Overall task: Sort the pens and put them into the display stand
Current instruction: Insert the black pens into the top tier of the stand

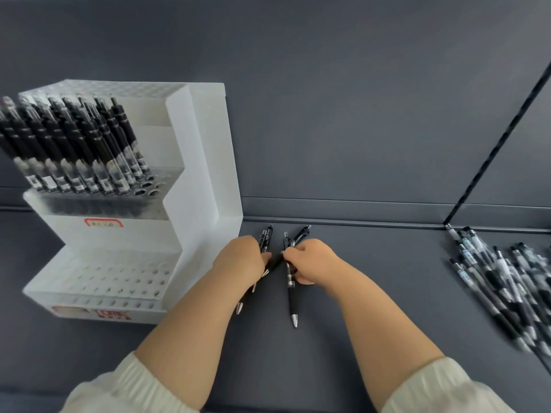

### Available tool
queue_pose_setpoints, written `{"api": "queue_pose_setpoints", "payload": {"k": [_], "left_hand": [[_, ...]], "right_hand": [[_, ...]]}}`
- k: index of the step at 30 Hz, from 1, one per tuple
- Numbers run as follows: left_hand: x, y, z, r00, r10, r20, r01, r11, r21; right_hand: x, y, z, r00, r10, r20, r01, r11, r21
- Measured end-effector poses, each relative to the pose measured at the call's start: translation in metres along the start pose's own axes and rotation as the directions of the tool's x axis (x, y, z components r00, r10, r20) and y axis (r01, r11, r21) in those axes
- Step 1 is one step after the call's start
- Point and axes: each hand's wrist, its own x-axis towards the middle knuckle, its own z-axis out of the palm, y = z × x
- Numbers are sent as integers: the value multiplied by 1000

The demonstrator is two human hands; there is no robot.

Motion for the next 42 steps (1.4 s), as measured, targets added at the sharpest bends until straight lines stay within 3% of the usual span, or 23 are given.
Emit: {"api": "queue_pose_setpoints", "payload": {"k": [4, 8, 13, 21, 24, 28, 34, 42], "left_hand": [[-7, -6, -3, 984, 57, -170, -79, 990, -120], [-24, -7, -24, 940, 157, -302, -240, 934, -264], [-49, -15, -66, 877, 205, -435, -402, 809, -428], [-77, -78, -137, 805, 322, -499, -591, 514, -622], [-83, -108, -156, 779, 360, -513, -627, 457, -631], [-84, -145, -177, 756, 380, -533, -654, 473, -591], [-80, -184, -197, 755, 365, -544, -655, 465, -596], [-67, -208, -203, 714, 417, -563, -697, 505, -510]], "right_hand": [[-6, 10, -9, 1000, 10, 3, -10, 956, 293], [-11, 6, -18, 988, -60, -143, 105, 936, 336], [-32, -40, -28, 935, -206, -288, 326, 816, 476], [-80, -156, -25, 754, -426, -499, 616, 722, 314], [-87, -194, -12, 674, -488, -554, 687, 689, 230], [-78, -229, 13, 619, -521, -588, 718, 678, 156], [-55, -248, 44, 637, -461, -618, 616, 787, 47], [-46, -257, 60, 629, -446, -636, 543, 838, -50]]}}
